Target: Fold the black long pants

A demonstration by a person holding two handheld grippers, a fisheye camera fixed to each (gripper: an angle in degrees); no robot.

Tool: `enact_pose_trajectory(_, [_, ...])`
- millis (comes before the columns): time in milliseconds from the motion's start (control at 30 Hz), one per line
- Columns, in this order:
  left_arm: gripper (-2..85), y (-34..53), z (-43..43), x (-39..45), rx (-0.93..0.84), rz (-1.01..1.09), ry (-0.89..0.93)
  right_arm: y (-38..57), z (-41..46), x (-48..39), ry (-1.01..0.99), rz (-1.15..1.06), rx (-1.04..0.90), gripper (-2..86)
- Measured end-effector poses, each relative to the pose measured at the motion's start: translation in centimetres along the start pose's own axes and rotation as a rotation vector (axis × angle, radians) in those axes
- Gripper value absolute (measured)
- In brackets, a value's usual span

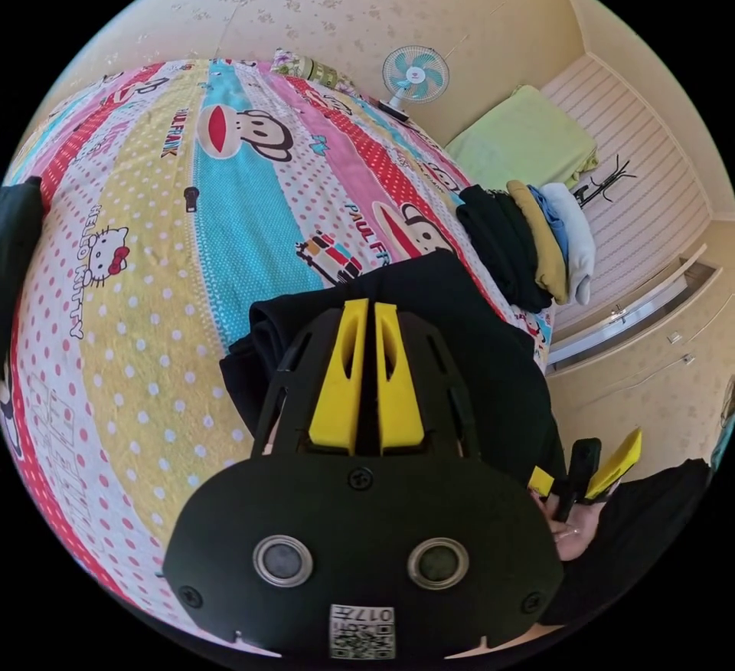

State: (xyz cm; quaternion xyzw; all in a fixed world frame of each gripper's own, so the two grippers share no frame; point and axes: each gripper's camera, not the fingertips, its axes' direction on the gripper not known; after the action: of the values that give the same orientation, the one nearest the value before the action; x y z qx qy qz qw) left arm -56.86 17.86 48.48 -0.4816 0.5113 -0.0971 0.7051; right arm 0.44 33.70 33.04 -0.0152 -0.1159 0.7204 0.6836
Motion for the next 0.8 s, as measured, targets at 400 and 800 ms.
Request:
enact_pose_trajectory(400, [0.3, -0.4, -2.1, -1.8, 0.03, -0.07, 0.119, 2.4, 4.6, -3.7, -0.075, -0.214, -0.18, 29.9])
enact_pose_trajectory(800, [0.2, 0.0, -2.3, -0.9, 0.038, -0.077, 0.131, 8.6, 9.3, -4.1, -0.022, -0.196, -0.071, 32.5])
